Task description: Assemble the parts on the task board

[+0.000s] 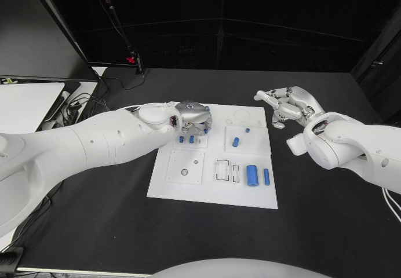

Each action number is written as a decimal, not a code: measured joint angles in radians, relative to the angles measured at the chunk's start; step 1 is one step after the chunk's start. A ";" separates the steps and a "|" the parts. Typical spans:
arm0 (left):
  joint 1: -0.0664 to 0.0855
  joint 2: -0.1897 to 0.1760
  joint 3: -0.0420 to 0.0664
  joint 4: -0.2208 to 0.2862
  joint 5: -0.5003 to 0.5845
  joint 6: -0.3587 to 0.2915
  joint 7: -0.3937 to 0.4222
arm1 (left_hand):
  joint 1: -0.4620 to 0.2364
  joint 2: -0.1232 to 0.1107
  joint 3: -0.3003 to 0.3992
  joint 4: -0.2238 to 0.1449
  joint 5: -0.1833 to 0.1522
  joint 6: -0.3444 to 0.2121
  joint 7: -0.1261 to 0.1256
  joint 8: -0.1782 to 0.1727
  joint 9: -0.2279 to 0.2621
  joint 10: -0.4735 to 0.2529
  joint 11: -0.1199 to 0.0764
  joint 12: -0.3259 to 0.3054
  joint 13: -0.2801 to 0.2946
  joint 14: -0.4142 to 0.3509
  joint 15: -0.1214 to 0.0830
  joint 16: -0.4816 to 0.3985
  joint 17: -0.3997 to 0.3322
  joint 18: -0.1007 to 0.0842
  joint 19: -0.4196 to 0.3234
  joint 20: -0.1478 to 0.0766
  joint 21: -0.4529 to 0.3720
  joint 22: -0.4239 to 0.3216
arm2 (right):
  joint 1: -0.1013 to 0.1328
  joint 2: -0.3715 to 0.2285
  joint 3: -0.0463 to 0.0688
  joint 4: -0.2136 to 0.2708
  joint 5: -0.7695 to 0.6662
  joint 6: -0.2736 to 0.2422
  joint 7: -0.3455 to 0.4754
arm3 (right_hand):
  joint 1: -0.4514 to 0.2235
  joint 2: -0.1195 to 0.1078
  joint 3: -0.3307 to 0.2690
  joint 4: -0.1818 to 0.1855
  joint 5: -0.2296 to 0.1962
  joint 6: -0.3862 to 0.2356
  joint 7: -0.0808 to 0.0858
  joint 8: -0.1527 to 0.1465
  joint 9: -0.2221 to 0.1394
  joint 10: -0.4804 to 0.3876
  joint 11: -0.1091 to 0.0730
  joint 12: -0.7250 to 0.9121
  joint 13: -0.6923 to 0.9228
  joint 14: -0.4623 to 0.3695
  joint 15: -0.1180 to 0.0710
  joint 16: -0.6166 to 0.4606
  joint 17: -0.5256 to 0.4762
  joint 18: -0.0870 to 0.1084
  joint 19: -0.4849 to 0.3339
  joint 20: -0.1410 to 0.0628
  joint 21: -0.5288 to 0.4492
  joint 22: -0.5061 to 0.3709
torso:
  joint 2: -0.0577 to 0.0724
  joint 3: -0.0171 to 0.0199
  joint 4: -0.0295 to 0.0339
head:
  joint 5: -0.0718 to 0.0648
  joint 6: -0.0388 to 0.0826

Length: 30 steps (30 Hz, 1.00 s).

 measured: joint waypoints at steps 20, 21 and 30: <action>0.001 0.008 0.002 -0.008 0.000 0.017 -0.002 | 0.010 0.010 0.020 -0.002 0.000 0.007 0.000 0.000 0.001 0.014 0.000 -0.006 -0.001 0.000 0.000 0.000 0.000 0.000 0.000 0.000 0.000 0.000 | 0.000 0.001 0.000 -0.001 0.003 0.000 0.000 | 0.000 0.000 0.000 0.000 0.000 0.000 0.000 0.000 0.000 0.000 0.000 -0.002 0.000 0.000 0.000 0.000 0.000 0.000 0.000 0.000 0.000 0.000 | 0.000 0.0000 -0.0001 | -0.004 -0.002; 0.002 0.008 0.002 -0.007 0.000 0.018 -0.002 | 0.010 0.010 0.020 -0.002 0.000 0.007 0.000 0.000 0.001 0.014 0.000 -0.008 -0.001 0.000 0.000 0.000 0.000 0.000 0.000 0.000 0.000 0.000 | 0.000 0.001 0.000 -0.001 0.003 0.000 0.000 | 0.000 0.000 0.000 0.000 0.000 0.000 0.000 0.000 0.000 0.000 0.000 -0.002 0.000 0.000 0.000 0.000 0.000 0.000 0.000 0.000 0.000 0.000 | 0.000 0.0000 -0.0001 | -0.004 -0.002; 0.002 0.004 0.003 -0.006 0.001 0.023 -0.004 | 0.010 0.010 0.026 0.000 0.000 0.019 0.004 0.000 0.002 0.026 0.001 -0.011 -0.003 0.000 0.000 0.000 0.000 0.000 0.000 0.000 0.000 0.000 | 0.000 0.001 0.000 0.000 0.004 0.000 0.000 | 0.000 0.000 0.000 0.000 0.000 0.000 0.000 0.000 0.000 0.000 0.000 -0.002 0.000 0.000 0.000 0.000 0.000 0.000 0.000 0.000 0.000 0.000 | 0.000 0.0000 -0.0001 | -0.004 -0.006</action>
